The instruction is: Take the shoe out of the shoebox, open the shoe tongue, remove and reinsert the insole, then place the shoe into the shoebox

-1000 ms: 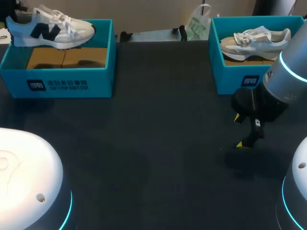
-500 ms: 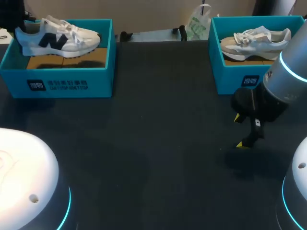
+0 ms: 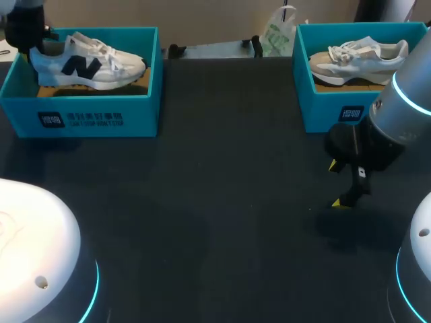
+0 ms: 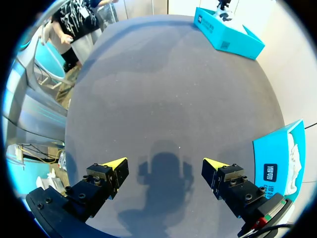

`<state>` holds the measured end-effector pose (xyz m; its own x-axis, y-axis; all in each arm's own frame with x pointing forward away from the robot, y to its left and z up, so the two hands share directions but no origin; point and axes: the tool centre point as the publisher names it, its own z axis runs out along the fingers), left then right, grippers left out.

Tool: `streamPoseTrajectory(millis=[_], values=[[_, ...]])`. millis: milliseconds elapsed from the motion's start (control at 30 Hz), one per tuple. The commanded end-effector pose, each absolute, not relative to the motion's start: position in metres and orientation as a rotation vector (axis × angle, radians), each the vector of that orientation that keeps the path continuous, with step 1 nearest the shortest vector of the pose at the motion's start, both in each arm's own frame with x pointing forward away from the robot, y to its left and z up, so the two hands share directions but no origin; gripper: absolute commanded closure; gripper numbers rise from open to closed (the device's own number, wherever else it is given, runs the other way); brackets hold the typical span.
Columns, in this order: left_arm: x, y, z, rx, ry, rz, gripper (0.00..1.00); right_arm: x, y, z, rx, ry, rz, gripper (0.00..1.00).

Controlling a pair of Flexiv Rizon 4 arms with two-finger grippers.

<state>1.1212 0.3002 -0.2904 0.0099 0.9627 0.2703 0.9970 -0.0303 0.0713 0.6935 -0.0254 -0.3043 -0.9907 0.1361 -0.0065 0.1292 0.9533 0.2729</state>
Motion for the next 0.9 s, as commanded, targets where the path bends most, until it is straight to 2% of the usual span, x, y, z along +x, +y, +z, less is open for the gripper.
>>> streamPoseTrajectory(millis=[33, 900], values=[[1.103, 0.304, -0.29, -2.156, -2.081, -0.395, 1.0, 0.693, -0.025, -0.305, 0.21, 3.078, 0.425, 0.0], [1.077, 0.306, -0.314, -2.153, -2.056, -0.309, 1.0, 0.693, -0.025, -0.305, 0.21, 3.078, 0.425, 0.0]])
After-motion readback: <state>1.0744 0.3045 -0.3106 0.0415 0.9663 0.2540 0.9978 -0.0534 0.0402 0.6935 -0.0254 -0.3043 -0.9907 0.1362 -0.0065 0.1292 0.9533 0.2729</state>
